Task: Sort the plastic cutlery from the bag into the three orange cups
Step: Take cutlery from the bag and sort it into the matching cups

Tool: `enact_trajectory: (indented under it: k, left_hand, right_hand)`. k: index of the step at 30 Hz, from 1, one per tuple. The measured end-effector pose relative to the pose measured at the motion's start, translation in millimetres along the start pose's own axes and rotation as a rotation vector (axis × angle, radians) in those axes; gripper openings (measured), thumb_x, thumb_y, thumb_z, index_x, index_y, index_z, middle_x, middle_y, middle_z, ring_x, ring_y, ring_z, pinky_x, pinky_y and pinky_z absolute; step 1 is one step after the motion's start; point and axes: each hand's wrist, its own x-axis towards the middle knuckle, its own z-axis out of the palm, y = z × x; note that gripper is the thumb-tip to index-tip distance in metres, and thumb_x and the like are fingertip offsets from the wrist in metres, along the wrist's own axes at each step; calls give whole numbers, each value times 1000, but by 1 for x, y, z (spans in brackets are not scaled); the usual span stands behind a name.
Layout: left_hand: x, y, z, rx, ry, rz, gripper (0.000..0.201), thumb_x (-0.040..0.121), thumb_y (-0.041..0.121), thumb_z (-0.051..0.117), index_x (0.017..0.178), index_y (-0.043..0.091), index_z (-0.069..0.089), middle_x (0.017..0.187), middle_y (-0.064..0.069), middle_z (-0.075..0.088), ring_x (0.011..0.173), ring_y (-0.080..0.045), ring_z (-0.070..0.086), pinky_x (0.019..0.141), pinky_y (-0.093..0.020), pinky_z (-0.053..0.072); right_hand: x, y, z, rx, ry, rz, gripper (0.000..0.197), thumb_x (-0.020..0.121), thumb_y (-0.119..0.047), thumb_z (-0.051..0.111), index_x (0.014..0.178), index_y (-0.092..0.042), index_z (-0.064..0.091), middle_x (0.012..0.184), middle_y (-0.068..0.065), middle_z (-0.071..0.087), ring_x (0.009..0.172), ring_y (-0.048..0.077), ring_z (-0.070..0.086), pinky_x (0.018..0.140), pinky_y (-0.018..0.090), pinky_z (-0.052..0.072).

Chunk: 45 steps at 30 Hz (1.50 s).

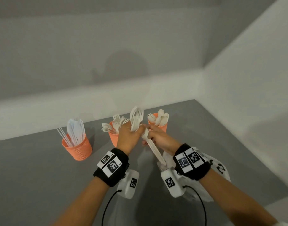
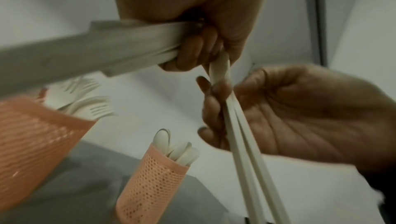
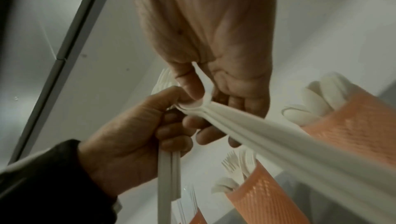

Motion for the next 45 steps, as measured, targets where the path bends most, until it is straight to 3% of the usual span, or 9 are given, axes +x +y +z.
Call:
enact_trajectory:
  k: [3, 5, 8, 13, 19, 27, 39, 43, 45]
  left_hand:
    - [7, 14, 7, -28, -37, 70, 8, 85, 17, 65, 80, 11, 65, 59, 6, 63, 54, 1, 59, 57, -15, 46]
    - [14, 21, 7, -93, -53, 16, 13, 85, 25, 65, 82, 12, 66, 44, 12, 53, 40, 0, 48, 46, -13, 39]
    - [30, 17, -7, -216, 43, -138, 34, 87, 29, 63, 59, 16, 49, 35, 9, 34, 32, -8, 32, 42, -21, 31]
    - [69, -5, -47, -227, 408, -181, 42, 86, 34, 62, 54, 15, 44, 32, 5, 44, 32, -7, 42, 53, -26, 41]
    - [106, -12, -68, -299, 634, -90, 47, 89, 42, 56, 54, 15, 42, 30, 8, 42, 31, -4, 41, 48, -23, 40]
    - [107, -43, -55, -147, 575, -62, 50, 90, 39, 56, 53, 8, 44, 46, -5, 46, 37, -4, 44, 50, -19, 41]
    - [95, -79, -31, -122, 535, -75, 37, 87, 18, 63, 54, 10, 47, 46, 3, 51, 36, 2, 45, 44, -16, 40]
    - [82, -85, -24, -31, 508, -104, 18, 84, 12, 67, 73, 1, 58, 59, 1, 54, 44, 8, 51, 48, -5, 40]
    - [78, -87, -23, -8, 519, -116, 23, 83, 12, 68, 90, -7, 58, 70, -6, 59, 58, -3, 56, 61, -16, 46]
  right_hand:
    - [14, -16, 0, -2, 66, -74, 28, 92, 0, 28, 94, -16, 51, 67, 4, 46, 58, 9, 45, 57, 20, 42]
    - [26, -24, -8, 145, 150, -84, 15, 85, -10, 37, 83, -16, 51, 57, -1, 45, 46, 6, 40, 47, 18, 34]
    - [43, -41, -39, 433, 288, -95, 20, 64, -23, 45, 81, -15, 47, 47, -5, 42, 40, 8, 33, 49, 23, 27]
    - [75, -70, -93, 433, 603, -302, 17, 88, -11, 49, 73, -17, 45, 38, -13, 40, 39, 3, 35, 50, 19, 32]
    - [113, -65, -107, 433, 691, -355, 24, 91, -4, 38, 70, -16, 39, 37, -15, 37, 39, 4, 34, 49, 21, 31]
    - [138, -33, -92, 413, 675, -351, 9, 67, -20, 41, 64, -18, 33, 39, -14, 33, 40, 4, 30, 47, 19, 28]
    - [145, 10, -90, 382, 660, -302, 16, 75, -18, 42, 62, -17, 33, 41, -14, 31, 43, 5, 27, 47, 21, 26]
    - [146, 16, -87, 261, 690, -245, 26, 94, -10, 37, 69, -18, 39, 46, -9, 40, 45, 6, 36, 52, 24, 32]
    - [145, 17, -87, 153, 691, -223, 19, 97, -15, 37, 79, -20, 43, 57, 0, 44, 52, 13, 40, 53, 25, 37]
